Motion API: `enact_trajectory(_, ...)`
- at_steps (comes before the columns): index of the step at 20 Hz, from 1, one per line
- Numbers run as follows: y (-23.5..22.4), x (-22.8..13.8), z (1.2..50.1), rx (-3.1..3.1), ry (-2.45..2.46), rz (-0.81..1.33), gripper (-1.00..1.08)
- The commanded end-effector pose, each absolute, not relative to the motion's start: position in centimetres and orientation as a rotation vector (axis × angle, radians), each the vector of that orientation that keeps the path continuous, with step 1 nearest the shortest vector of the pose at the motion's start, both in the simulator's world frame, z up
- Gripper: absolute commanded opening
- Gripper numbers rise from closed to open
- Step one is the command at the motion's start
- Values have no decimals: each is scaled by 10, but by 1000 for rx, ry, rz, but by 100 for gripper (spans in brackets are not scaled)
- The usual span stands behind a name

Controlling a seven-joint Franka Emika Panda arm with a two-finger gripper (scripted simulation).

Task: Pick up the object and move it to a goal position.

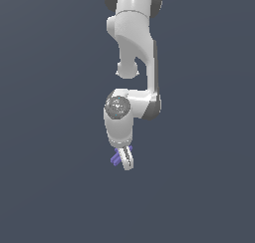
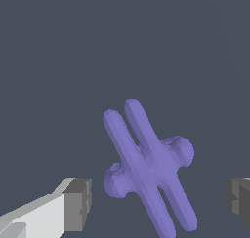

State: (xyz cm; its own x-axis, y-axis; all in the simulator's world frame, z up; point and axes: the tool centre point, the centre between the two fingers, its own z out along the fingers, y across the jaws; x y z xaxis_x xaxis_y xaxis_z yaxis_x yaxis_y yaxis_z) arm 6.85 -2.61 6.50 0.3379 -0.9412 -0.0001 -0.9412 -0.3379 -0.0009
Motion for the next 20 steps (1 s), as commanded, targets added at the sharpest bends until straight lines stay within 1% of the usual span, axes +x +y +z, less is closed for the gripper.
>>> enact_trajectory(1, -26, 68, 57, -2569, 1809, 1, 100)
enact_trajectory(7, -27, 67, 27, -2565, 1813, 1, 100)
enact_trajectory(13, -26, 68, 20, -2565, 1813, 1, 100)
enact_trajectory(14, -26, 68, 20, -2565, 1813, 1, -100)
enact_trajectory(20, -26, 68, 20, -2565, 1813, 1, -100)
